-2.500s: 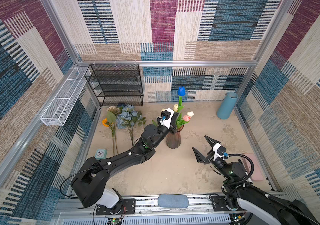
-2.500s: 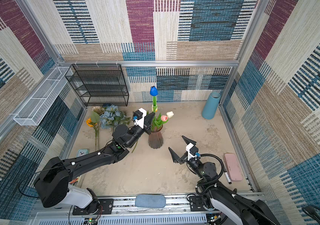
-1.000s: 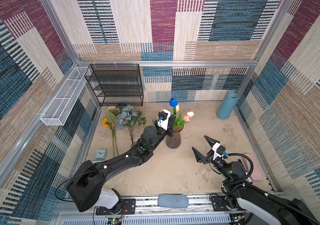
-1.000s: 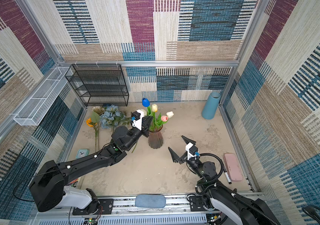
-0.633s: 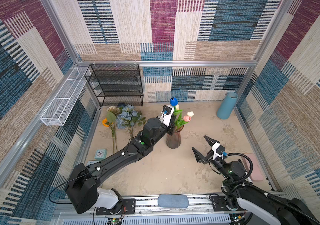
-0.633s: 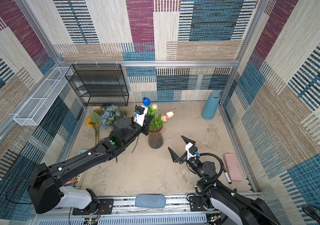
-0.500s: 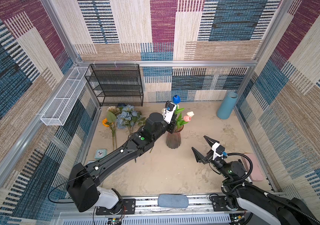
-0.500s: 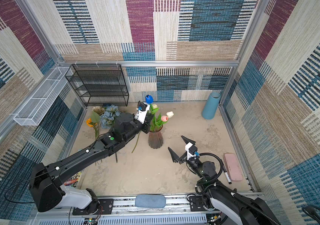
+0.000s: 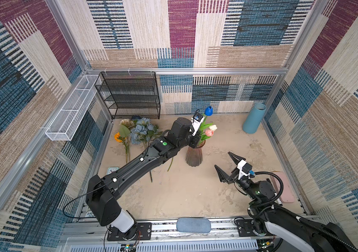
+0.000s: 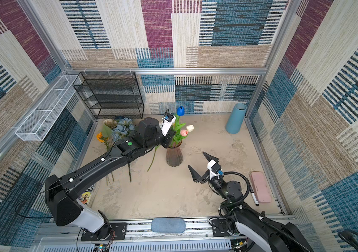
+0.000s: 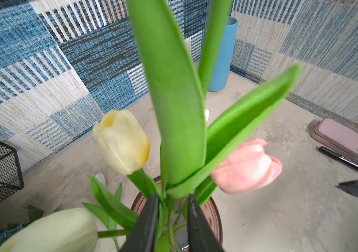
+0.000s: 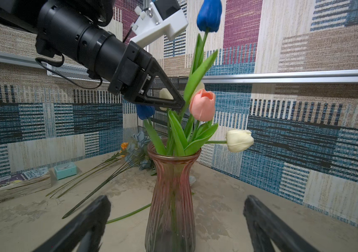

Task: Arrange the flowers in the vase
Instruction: 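Lower the pale blue tulip into the vase and open the left gripper, then move the open left gripper back down to the white tulip on the table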

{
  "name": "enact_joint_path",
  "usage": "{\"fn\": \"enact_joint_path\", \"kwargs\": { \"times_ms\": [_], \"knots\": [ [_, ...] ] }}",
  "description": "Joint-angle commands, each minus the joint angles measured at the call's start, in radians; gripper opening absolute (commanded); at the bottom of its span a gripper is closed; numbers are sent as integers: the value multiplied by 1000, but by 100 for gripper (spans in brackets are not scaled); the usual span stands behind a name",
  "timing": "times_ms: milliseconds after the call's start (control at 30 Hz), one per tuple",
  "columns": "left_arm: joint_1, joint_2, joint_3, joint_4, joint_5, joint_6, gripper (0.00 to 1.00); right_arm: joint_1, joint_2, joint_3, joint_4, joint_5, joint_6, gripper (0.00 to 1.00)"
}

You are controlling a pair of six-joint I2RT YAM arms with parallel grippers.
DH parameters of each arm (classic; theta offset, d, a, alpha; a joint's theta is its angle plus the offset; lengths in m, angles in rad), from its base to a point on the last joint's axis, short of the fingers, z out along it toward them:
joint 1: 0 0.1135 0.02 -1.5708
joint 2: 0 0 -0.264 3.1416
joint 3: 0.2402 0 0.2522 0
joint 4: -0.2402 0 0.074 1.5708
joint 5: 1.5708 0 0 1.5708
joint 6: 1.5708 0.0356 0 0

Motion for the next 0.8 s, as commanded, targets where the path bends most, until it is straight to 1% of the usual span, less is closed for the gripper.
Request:
{"fn": "enact_joint_path", "kwargs": {
  "times_ms": [0,33,67,267,367,467,533,567,633,700,767],
  "knots": [
    [1,-11,11,-30,5,19,30,0,-1,9,13,-3,4,99],
    [1,-17,13,-31,5,21,34,0,0,9,14,-2,4,99],
    [1,-27,11,-34,4,22,35,0,3,9,14,-3,4,99],
    [13,-94,-9,-53,-26,24,36,0,7,11,13,-2,4,99],
    [30,-163,-33,-57,-41,-8,35,1,7,11,12,-1,2,99],
    [61,-275,-89,-28,-40,-47,36,0,9,12,12,-4,4,99],
    [89,-340,-126,-29,-101,-88,48,1,13,12,15,-6,4,99],
    [124,-367,-145,-51,-131,-123,51,1,14,14,16,-10,5,99],
    [224,-396,-176,-119,-142,-216,51,0,14,12,19,-12,7,99],
    [357,-411,-237,-156,-72,-309,50,0,14,11,24,-13,10,99],
    [434,-399,-306,-156,-38,-337,49,1,14,11,24,-14,10,99]
  ]
}}
